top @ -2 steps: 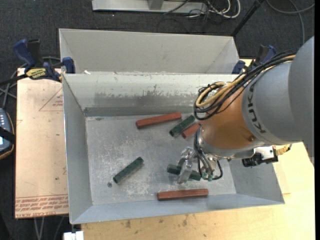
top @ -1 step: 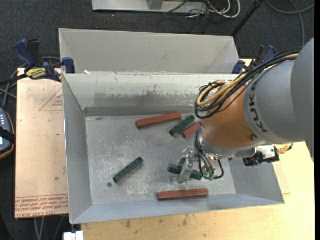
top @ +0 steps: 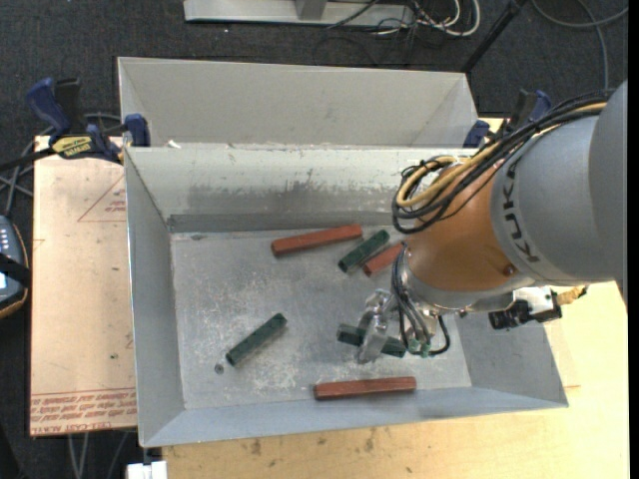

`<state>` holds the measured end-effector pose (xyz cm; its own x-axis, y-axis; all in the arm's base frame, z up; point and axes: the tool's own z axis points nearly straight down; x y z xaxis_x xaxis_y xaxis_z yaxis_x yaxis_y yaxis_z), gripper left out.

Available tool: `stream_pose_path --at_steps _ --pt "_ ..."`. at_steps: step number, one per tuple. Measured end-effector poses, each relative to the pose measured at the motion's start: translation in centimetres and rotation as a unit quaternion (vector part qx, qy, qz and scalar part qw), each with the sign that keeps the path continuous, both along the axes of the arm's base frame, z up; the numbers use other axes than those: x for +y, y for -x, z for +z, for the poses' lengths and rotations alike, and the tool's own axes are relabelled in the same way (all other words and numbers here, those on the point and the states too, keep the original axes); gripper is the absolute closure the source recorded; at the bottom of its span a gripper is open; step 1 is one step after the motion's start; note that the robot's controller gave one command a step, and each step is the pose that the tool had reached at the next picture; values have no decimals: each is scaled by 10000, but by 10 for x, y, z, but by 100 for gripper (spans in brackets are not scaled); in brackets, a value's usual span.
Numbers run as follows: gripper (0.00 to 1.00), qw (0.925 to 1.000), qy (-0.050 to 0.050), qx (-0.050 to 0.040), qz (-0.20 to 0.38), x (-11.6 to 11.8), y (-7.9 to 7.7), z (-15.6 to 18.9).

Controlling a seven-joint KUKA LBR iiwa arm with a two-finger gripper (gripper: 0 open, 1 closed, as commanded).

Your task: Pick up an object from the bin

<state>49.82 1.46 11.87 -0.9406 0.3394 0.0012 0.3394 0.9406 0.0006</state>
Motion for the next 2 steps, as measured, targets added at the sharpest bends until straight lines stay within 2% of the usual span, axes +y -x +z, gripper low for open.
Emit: stream_pose_path --at_steps 2 --pt "100 10000 -1 -20 3 0 -1 16"
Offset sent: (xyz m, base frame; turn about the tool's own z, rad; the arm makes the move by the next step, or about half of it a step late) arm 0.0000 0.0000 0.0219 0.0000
